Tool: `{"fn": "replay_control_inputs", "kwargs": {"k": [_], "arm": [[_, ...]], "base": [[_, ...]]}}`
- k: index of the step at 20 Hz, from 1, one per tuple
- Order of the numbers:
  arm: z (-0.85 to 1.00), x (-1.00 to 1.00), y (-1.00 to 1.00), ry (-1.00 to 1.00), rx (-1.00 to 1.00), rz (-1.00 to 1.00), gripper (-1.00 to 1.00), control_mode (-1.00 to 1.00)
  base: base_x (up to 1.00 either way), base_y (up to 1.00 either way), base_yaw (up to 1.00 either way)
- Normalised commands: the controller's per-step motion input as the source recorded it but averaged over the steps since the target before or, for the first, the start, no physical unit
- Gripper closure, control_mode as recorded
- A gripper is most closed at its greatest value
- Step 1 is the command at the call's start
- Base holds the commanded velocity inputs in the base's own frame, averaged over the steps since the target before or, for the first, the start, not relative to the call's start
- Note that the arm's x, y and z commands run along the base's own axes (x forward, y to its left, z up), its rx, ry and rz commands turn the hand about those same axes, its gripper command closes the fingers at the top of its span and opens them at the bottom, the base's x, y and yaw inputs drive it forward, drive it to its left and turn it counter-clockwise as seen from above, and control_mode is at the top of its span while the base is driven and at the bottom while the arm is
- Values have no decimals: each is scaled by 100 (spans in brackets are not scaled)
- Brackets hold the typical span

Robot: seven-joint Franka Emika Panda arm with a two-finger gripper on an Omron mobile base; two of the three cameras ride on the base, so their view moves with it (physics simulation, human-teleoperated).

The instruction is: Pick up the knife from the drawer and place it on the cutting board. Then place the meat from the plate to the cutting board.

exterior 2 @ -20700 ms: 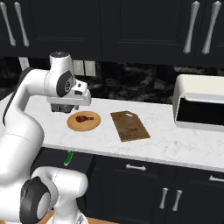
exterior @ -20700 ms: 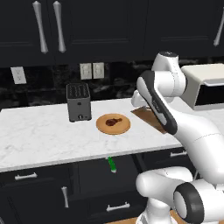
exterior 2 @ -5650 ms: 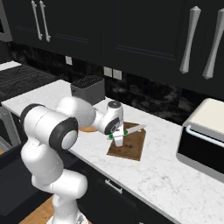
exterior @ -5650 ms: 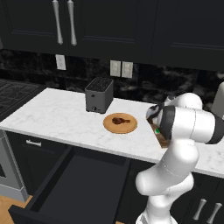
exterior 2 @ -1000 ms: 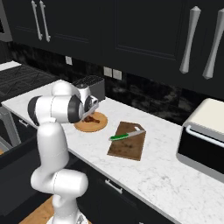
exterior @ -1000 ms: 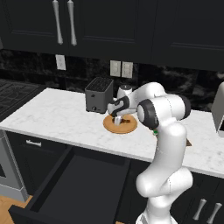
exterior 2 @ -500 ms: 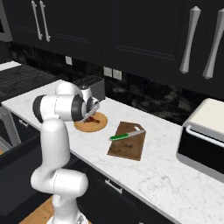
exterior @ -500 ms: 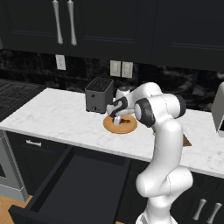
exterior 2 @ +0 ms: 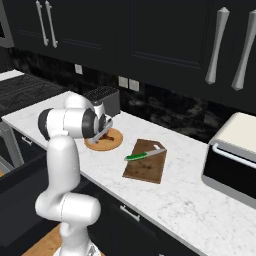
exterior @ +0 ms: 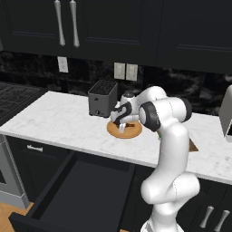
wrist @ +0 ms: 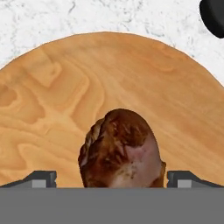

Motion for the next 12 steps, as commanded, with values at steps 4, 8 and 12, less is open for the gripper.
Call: {"fn": "replay_control_inputs", "kwargs": {"k": [4,8,12], "arm": [[-47,0,0,5,-5,7,100,-100],[-21,0,1,1,-1,8,100,-100],[4,-26,0,-4,0,7,100,-100]], "base": [[0,0,0],[0,0,0],[0,0,0]]}}
